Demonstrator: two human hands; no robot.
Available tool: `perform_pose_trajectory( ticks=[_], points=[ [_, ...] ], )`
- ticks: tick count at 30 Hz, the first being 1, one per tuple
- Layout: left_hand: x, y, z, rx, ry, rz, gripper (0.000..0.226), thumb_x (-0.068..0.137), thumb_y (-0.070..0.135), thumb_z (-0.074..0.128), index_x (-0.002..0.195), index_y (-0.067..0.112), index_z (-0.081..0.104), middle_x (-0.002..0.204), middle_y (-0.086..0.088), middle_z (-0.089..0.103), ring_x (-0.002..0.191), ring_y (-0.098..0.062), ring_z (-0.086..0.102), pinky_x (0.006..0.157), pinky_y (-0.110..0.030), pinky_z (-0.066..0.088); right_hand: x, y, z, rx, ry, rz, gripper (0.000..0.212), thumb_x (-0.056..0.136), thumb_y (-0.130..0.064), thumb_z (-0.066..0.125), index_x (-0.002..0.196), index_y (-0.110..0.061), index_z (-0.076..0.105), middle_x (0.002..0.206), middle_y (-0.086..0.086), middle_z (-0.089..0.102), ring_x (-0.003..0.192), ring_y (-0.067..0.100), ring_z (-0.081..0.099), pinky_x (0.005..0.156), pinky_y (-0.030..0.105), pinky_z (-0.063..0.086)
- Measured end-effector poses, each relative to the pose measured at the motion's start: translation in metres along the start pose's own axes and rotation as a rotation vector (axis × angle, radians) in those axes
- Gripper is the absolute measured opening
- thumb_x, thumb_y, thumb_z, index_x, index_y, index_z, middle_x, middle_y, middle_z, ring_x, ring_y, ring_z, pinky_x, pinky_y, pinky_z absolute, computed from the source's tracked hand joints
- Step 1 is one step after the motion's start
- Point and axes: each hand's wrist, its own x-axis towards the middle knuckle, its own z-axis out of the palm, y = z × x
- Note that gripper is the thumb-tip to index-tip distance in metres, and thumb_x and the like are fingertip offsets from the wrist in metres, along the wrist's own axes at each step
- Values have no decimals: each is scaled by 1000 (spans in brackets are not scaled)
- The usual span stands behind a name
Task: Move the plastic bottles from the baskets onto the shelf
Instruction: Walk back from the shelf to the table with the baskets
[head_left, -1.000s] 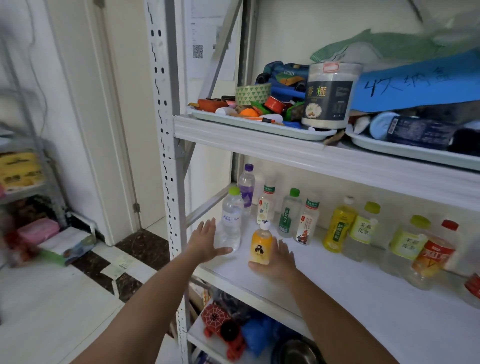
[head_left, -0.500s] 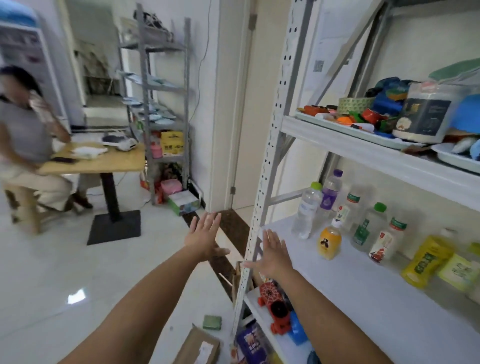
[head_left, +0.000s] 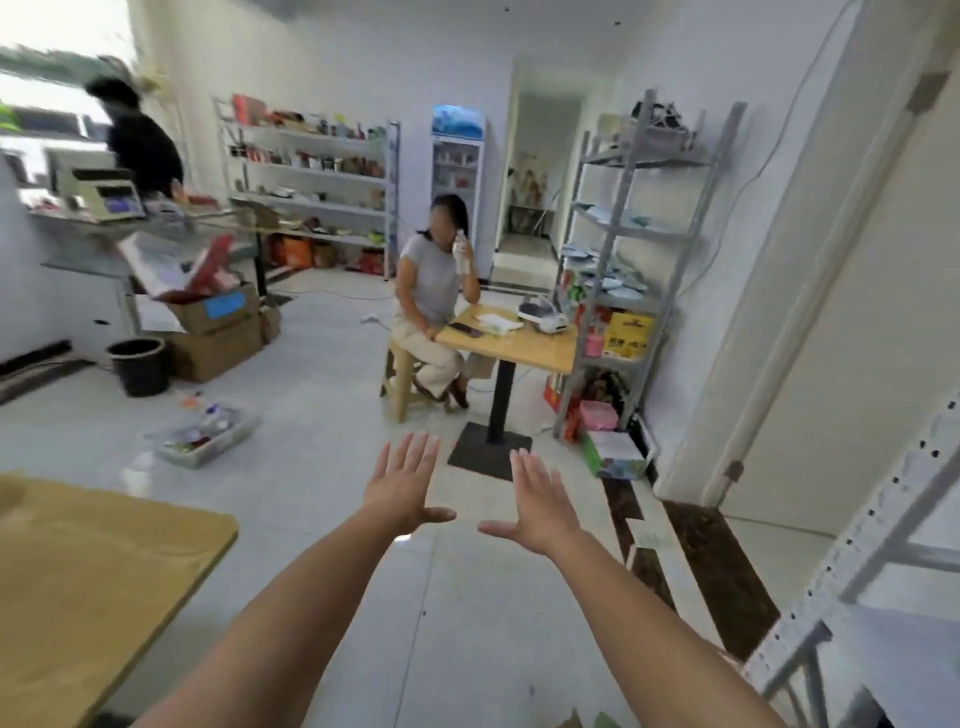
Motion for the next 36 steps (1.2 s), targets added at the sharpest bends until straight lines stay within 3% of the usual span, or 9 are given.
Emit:
perform_pose_trajectory(
  ticks=[9,16,24,36],
  points=[
    [-11,-165,-6,-1,63,-246,108,83,71,47,152,16,-16,160,-5,-20,147,-24,-20,118,-45,-11,103,-141,15,1,-20,-252,118,77,-73,55,153,-12,-11,162,6,-13,149,22,-12,120,43,-5],
    [-11,-236,9,32,60,-417,108,84,72,45,152,15,-17,160,-4,-22,146,-23,-23,116,-43,-16,162,-196,37,3,-33,-344,118,76,-74,55,153,-12,-11,162,7,-12,149,22,-11,122,43,-3],
    [35,-267,16,40,23,-522,106,86,70,43,151,14,-19,159,-4,-24,146,-24,-23,117,-46,-14,244,-202,52,1,-65,-444,115,78,-72,54,153,-12,-10,162,5,-11,150,21,-10,121,42,-4],
    [199,-272,15,28,36,-757,105,87,70,42,151,13,-19,159,-6,-25,146,-26,-23,117,-45,-14,453,-145,34,-93,-73,-638,113,80,-75,47,153,-11,-10,162,6,-12,149,21,-11,119,42,-5]
  ],
)
